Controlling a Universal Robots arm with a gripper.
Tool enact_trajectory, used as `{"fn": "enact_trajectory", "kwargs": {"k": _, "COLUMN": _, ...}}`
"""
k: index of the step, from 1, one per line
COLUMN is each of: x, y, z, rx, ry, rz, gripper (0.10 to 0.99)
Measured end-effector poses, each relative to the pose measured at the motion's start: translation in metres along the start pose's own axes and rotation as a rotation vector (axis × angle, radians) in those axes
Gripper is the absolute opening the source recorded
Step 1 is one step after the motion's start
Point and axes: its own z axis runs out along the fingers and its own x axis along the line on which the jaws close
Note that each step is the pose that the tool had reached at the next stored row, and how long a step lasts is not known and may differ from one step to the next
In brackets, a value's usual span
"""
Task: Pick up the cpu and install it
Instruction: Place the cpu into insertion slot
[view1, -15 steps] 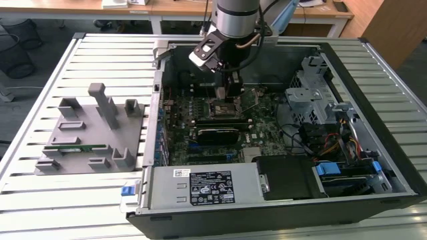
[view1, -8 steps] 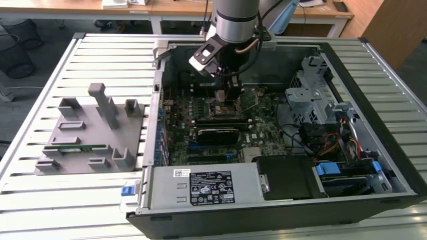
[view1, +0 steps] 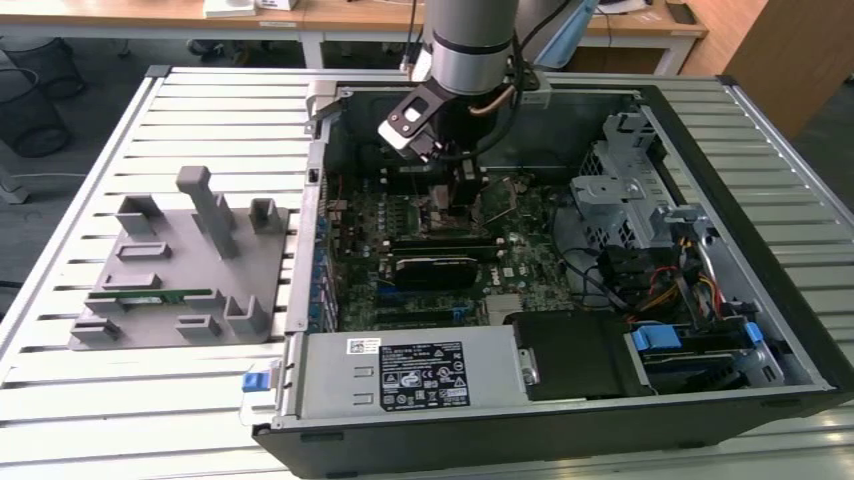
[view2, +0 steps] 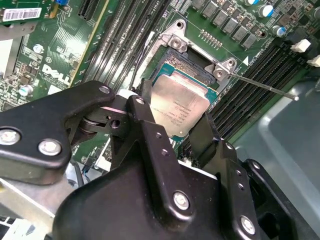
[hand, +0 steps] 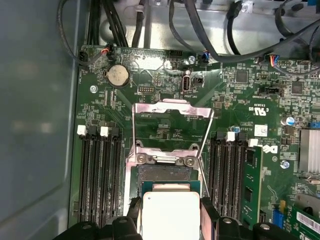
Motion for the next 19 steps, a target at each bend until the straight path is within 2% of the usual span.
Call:
{"fn": "enact_trajectory", "kwargs": {"k": 9, "x": 0.0028, "y": 0.0001, "z": 0.0097, "rx": 0.0, "ry": 0.0, "rz": 0.004, "gripper": 0.541}}
{"fn": "enact_trajectory", "kwargs": {"k": 19, "x": 0.0034, "y": 0.0, "z": 0.0165, "rx": 0.0, "ry": -0.0001, "rz": 0.013, "gripper": 0.541}}
